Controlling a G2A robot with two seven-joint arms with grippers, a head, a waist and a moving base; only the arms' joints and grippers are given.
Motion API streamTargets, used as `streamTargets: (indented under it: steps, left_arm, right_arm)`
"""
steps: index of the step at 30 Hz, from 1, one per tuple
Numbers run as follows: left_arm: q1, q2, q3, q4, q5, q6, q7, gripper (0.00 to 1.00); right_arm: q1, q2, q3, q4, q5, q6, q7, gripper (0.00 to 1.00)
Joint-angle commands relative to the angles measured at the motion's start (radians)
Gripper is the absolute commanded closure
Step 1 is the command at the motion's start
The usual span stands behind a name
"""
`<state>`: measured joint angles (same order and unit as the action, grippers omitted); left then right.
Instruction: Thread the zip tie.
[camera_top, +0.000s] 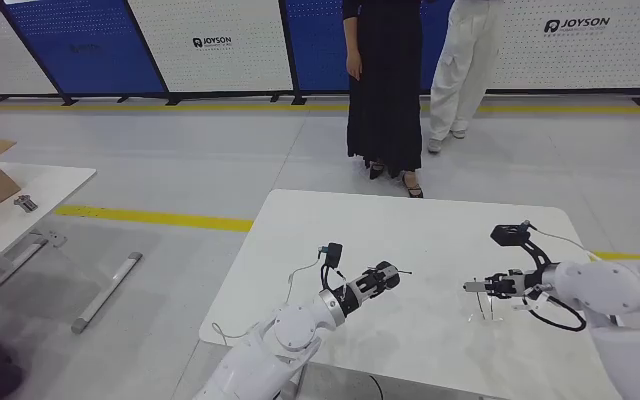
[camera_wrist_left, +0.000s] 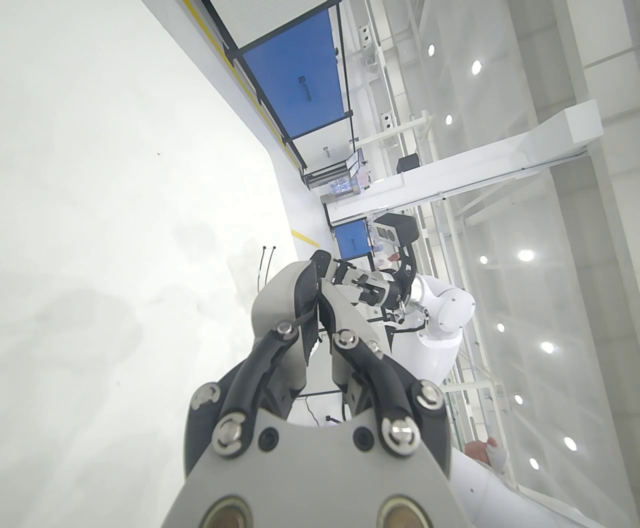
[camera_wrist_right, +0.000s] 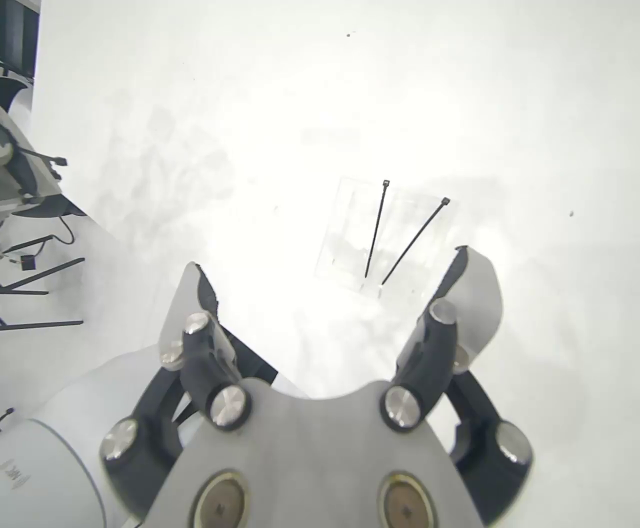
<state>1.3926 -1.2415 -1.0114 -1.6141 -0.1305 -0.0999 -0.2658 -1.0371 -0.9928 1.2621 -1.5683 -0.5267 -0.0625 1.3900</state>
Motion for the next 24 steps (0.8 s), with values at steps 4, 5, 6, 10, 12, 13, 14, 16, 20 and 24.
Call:
streamTargets:
  steps: [4,5,6,10,12,13,14,16,20,24]
  left_arm:
    - [0.000,0.000,0.000,0.000,0.000,0.000,0.000,1.00]
    - [0.000,0.000,0.000,0.000,0.000,0.000,0.000,1.00]
    - [0.000,0.000,0.000,0.000,0.000,0.000,0.000,1.00]
    - [0.000,0.000,0.000,0.000,0.000,0.000,0.000,1.00]
    - [0.000,0.000,0.000,0.000,0.000,0.000,0.000,1.00]
    - [0.000,0.000,0.000,0.000,0.000,0.000,0.000,1.00]
    - [0.000,0.000,0.000,0.000,0.000,0.000,0.000,1.00]
    - [0.000,0.000,0.000,0.000,0.000,0.000,0.000,1.00]
    - [0.000,0.000,0.000,0.000,0.000,0.000,0.000,1.00]
    - [0.000,0.000,0.000,0.000,0.000,0.000,0.000,1.00]
  right_arm:
    - [-0.023,-0.001,-0.013,0.006,0.018,-0.043,-0.061,0.00]
    - [-0.027,-0.002,-0.019,0.010,0.024,-0.051,-0.070,0.00]
    - [-0.030,-0.003,-0.031,0.018,0.024,-0.055,-0.080,0.00]
    - [-0.010,-0.010,-0.079,0.056,0.013,-0.053,-0.080,0.00]
    - [0.013,-0.013,-0.093,0.081,0.022,-0.042,-0.066,0.00]
    - [0.013,-0.013,-0.093,0.081,0.022,-0.042,-0.066,0.00]
    - [0.013,-0.013,-0.093,0.081,0.022,-0.042,-0.066,0.00]
    - [0.013,-0.013,-0.093,0.081,0.022,-0.042,-0.066,0.00]
    - [0.004,-0.013,-0.090,0.085,0.027,-0.044,-0.095,0.00]
    - [-0.012,-0.004,-0.060,0.085,0.031,-0.052,-0.116,0.00]
